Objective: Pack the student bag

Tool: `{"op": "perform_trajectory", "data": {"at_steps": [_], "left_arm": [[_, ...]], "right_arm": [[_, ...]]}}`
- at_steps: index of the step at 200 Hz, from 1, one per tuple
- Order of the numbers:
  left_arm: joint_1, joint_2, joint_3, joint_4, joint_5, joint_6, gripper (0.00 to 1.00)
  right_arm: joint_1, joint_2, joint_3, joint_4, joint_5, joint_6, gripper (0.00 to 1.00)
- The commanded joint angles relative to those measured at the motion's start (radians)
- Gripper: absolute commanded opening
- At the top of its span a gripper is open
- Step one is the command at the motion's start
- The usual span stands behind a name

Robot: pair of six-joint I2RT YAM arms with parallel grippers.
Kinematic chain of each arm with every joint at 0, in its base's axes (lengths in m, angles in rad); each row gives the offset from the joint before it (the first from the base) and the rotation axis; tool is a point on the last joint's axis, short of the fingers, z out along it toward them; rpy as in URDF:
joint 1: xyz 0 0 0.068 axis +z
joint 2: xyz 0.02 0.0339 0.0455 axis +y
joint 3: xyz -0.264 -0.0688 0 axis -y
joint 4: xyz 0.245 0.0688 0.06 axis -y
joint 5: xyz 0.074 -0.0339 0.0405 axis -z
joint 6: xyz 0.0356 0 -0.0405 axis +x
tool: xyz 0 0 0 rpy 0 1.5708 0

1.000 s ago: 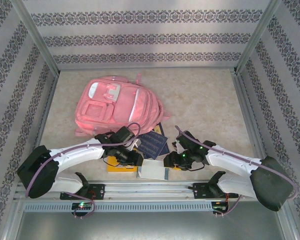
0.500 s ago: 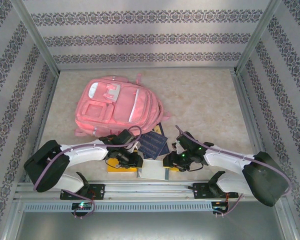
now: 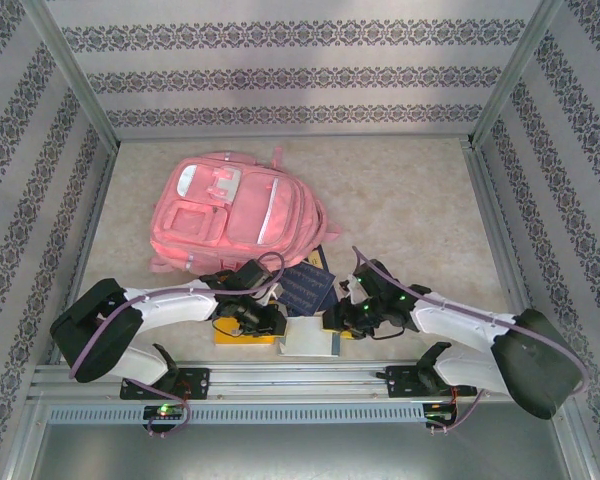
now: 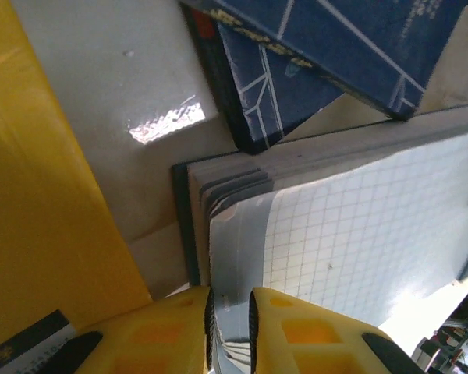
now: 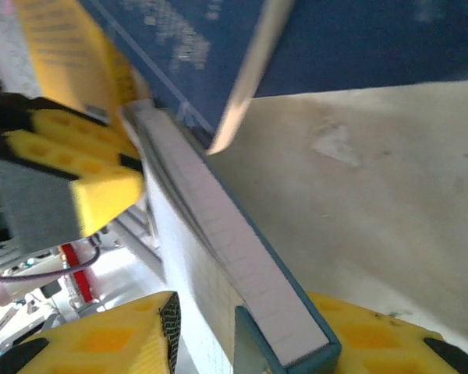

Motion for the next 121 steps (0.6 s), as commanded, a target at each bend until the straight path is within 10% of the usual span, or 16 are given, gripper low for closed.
{"op": "perform_trajectory", "data": {"at_steps": [1, 78, 121], "left_arm": [[-0.010, 0.002, -0.027, 0.018, -0.024, -0.012, 0.20], [-0.011, -0.031, -0.030, 0.012, -0.026, -0.014, 0.19], [-0.004, -0.122, -0.031, -0.026, -0.037, -0.031, 0.27]], "right_arm": [[-0.010, -0.045, 0.010, 0.031, -0.051, 0.008, 0.43], [0.026, 0.117, 0.023, 0.171, -0.087, 0.021, 0.40], [0.012, 0.065, 0.031, 0.075, -0.038, -0.019, 0.08]]}}
